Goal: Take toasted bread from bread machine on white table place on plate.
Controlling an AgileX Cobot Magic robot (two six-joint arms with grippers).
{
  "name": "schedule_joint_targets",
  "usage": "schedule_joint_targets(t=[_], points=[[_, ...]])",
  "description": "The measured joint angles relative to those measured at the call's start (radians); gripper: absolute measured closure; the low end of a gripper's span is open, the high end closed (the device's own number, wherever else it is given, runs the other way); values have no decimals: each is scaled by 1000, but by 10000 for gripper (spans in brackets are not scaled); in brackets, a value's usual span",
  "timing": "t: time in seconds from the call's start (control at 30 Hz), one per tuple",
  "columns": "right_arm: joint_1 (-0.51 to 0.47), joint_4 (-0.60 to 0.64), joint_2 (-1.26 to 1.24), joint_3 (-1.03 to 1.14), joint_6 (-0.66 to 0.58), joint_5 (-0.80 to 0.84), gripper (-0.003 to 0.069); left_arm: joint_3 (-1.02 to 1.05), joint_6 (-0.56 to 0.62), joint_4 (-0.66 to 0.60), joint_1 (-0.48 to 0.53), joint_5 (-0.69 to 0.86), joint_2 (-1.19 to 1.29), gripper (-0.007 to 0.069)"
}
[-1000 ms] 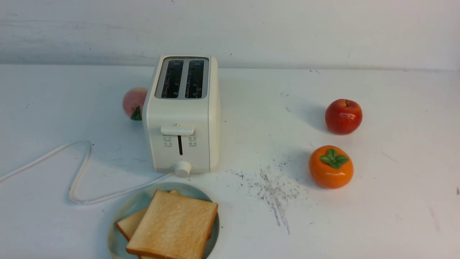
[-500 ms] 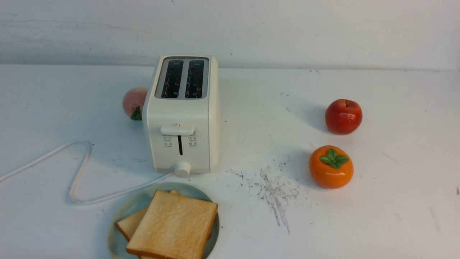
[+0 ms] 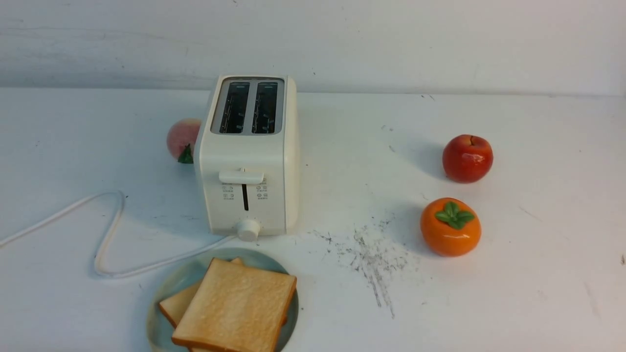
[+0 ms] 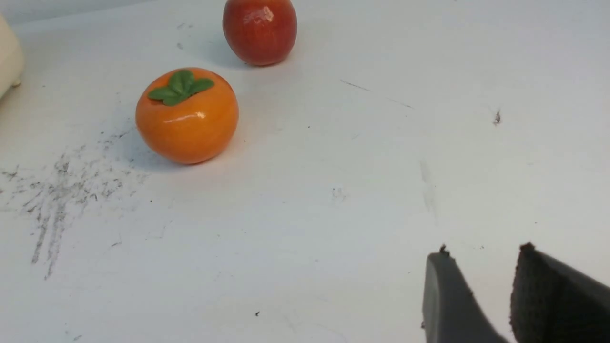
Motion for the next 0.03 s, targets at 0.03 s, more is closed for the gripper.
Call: schedule_joint_targets(t=[0.03], points=[[0, 0, 0, 0, 0, 0, 444, 0, 0, 0, 0, 0, 0, 511]])
